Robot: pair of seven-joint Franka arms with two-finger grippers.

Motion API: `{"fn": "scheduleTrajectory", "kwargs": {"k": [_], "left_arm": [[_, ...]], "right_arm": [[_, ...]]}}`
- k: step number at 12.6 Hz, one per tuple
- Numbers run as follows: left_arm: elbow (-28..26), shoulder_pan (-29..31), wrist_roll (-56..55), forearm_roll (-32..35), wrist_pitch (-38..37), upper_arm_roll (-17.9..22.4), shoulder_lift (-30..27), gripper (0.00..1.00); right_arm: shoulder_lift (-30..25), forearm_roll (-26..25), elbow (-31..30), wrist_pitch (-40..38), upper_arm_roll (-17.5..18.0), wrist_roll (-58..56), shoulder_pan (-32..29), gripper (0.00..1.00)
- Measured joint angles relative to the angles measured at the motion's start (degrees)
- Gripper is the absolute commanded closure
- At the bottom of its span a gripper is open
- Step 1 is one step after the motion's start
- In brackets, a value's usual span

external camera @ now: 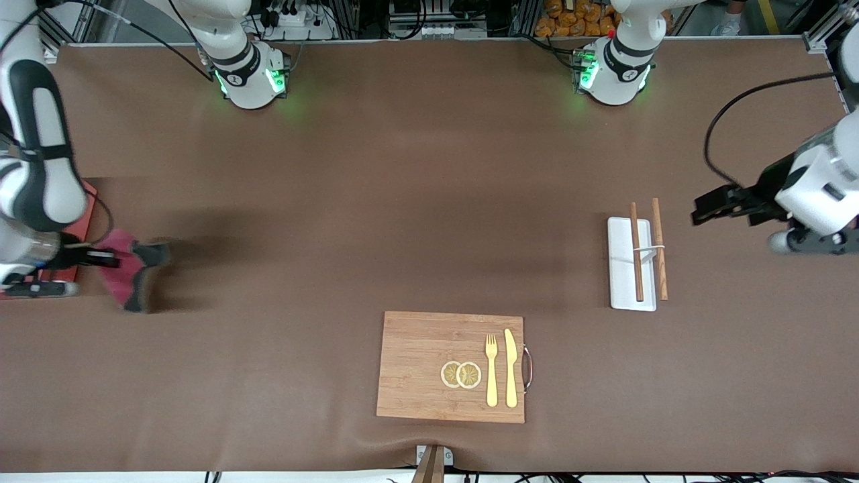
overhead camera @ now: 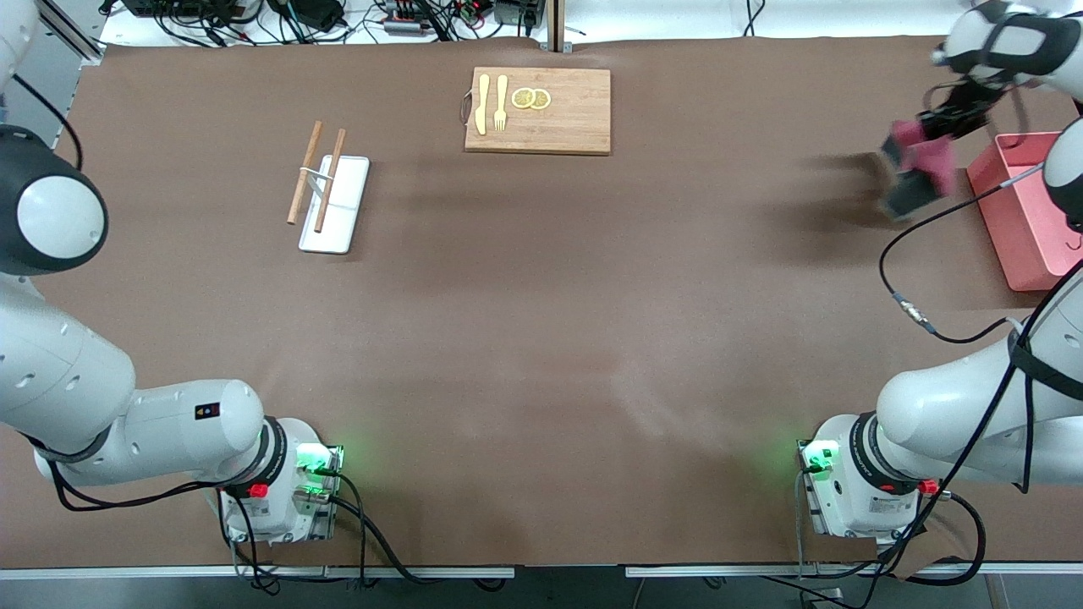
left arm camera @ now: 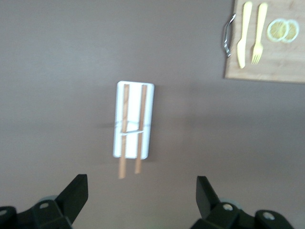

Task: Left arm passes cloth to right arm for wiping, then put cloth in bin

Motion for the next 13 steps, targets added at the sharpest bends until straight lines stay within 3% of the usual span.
{"fn": "scheduleTrajectory", "kwargs": {"k": [2,4,7,13], "left_arm": [[-1.8,-6.4,4.2,0.0,-2.1,7.9,-3.9,0.00],[-4.4,-10.5,5.8,0.0,-2.9,12.5,-7.7,0.00],[-6.8,-12.0,6.0,0.0,-3.8,13.1,-10.3,0.00],[-7.4,-12.3,5.0,0.0,-3.7,11.3,-10.4,0.00]], "right_arm": [[-0.5,-3.2,2.0,-2.3,0.3,-1.5,-0.5,1.00],[-0.3,-3.4,1.9,-3.2,1.1,0.7,0.3,1.00],[0.4,-1.2,-0.8,-3.4,2.0,12.0,4.6,1.00],[1.3,10.5,-3.1,-3.2,2.6,31.7,15.7,1.00]]}}
